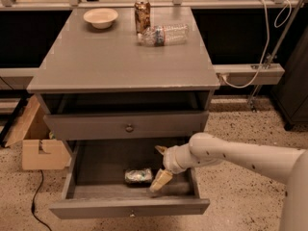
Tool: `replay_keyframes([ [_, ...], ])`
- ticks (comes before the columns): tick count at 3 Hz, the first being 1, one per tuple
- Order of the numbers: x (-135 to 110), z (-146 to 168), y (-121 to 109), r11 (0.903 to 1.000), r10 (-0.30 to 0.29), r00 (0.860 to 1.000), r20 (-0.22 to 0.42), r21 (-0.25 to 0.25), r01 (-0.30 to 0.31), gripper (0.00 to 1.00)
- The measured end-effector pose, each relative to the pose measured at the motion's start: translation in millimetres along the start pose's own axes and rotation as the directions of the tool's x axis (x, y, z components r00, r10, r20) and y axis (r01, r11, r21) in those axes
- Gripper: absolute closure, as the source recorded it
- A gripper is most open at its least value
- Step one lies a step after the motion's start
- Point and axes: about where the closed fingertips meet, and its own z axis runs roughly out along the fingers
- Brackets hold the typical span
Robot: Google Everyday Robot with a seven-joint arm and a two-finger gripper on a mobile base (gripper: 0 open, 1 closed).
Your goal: Pick 7up can from middle drawer and place on counter
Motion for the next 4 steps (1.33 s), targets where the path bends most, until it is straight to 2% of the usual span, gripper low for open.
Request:
replay_keyframes([
  [2, 23, 50, -19, 0.9999, -0.006, 1.0, 0.027, 0.013, 0.005, 0.0],
  [4, 27, 90, -13, 1.0, -0.007, 1.0, -0.008, -0.001, 0.007, 0.0],
])
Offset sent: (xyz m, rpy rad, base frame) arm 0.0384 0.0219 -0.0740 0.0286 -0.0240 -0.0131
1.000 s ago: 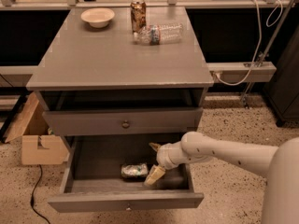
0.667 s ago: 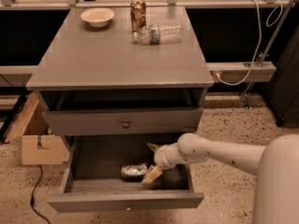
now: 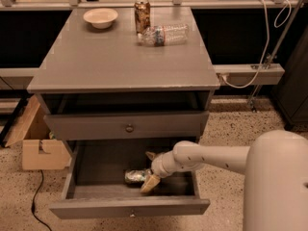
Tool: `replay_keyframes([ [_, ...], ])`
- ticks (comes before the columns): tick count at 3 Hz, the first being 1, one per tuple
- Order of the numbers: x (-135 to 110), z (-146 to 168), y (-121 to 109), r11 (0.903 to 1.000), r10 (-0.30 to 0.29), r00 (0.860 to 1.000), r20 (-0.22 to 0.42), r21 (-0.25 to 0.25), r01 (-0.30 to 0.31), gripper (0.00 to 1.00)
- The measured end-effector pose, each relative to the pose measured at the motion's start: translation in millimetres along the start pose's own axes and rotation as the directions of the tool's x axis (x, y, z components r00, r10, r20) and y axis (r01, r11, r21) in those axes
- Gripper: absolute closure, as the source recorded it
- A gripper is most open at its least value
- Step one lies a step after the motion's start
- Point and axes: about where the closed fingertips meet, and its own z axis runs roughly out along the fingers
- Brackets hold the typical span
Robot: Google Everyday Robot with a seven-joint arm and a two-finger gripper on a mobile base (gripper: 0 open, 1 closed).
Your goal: Pick 7up can from middle drawer and place on counter
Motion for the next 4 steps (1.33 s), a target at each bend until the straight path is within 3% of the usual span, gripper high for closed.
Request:
replay_keyframes([
  [1, 0, 14, 7, 0.9999, -0.007, 1.0, -0.019, -0.013, 0.007, 0.17],
  [3, -1, 17, 14, 0.9996, -0.012, 0.999, -0.03, -0.025, 0.011, 0.63],
  [4, -9, -14, 19, 0.999, -0.032, 0.999, 0.027, -0.03, 0.033, 0.86],
])
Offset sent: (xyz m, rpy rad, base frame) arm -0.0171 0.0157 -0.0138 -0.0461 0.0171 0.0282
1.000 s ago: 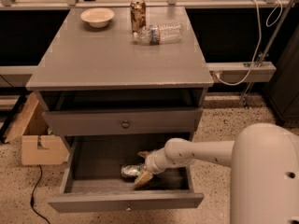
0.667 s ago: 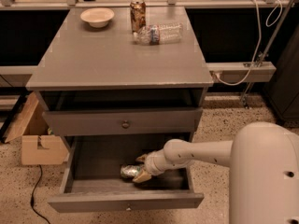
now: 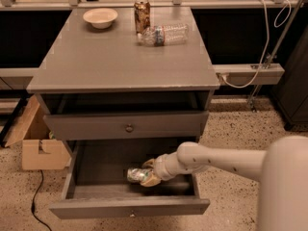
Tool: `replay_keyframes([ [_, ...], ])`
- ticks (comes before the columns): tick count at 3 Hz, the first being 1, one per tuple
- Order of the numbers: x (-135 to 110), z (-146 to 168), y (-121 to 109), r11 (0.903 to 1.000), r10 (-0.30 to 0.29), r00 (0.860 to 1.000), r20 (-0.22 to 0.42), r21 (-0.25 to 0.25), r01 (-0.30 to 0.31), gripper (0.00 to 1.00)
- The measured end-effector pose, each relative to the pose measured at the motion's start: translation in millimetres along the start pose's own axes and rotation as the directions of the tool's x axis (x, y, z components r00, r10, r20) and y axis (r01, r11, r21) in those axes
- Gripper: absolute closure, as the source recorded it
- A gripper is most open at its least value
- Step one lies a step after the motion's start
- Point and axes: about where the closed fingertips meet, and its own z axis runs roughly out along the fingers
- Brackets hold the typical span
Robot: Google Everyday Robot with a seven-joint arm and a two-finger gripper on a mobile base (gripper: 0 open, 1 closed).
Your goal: Pick 7up can from middle drawer and place on counter
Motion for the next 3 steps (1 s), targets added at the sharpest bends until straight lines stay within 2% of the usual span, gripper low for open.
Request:
replay_keyframes([
  [1, -38, -87, -6, 0.9954, -0.094, 0.989, 0.111, 0.028, 0.092, 1.0],
  [2, -60, -175, -4, 0.989, -0.147, 0.98, 0.131, 0.031, 0.144, 1.0],
  [3, -86, -240, 4, 0.9801, -0.198, 0.974, 0.114, 0.008, 0.198, 1.0],
])
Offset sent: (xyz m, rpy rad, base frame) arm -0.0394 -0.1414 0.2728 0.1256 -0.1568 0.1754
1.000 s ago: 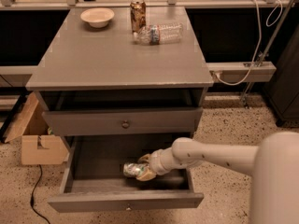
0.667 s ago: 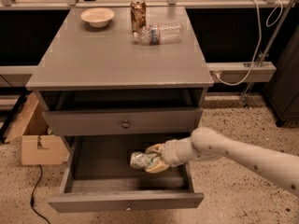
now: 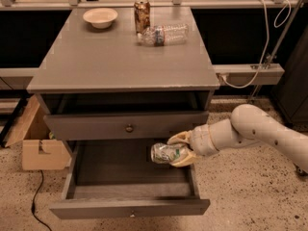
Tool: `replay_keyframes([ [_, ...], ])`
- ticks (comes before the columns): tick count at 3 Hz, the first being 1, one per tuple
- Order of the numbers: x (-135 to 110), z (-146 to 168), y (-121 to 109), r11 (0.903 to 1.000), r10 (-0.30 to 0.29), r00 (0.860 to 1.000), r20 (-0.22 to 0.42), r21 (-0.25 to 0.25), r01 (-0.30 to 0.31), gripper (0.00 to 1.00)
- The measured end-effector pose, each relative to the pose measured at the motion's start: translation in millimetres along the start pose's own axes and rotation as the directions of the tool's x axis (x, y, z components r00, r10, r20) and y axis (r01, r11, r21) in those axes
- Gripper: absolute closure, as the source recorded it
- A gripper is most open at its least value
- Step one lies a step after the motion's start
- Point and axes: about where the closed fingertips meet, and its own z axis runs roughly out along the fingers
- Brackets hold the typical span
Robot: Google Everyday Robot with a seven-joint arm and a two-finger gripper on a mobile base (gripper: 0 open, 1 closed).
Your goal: Pick 7up can from middle drawer and place on counter
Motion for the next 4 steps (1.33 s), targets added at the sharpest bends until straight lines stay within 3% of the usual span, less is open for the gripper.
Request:
replay_keyframes([
  [1, -3, -3, -1, 1.0, -0.004, 1.0, -0.004, 0.003, 0.004, 1.0],
  [2, -51, -41, -7, 0.9975, -0.06, 0.996, -0.065, 0.035, 0.062, 1.0],
  [3, -122, -92, -27, 0.9869, -0.139, 0.981, -0.133, 0.064, 0.148, 1.0],
  [4, -174, -138, -72, 0.9768, -0.17, 0.977, -0.13, 0.108, 0.185, 1.0],
])
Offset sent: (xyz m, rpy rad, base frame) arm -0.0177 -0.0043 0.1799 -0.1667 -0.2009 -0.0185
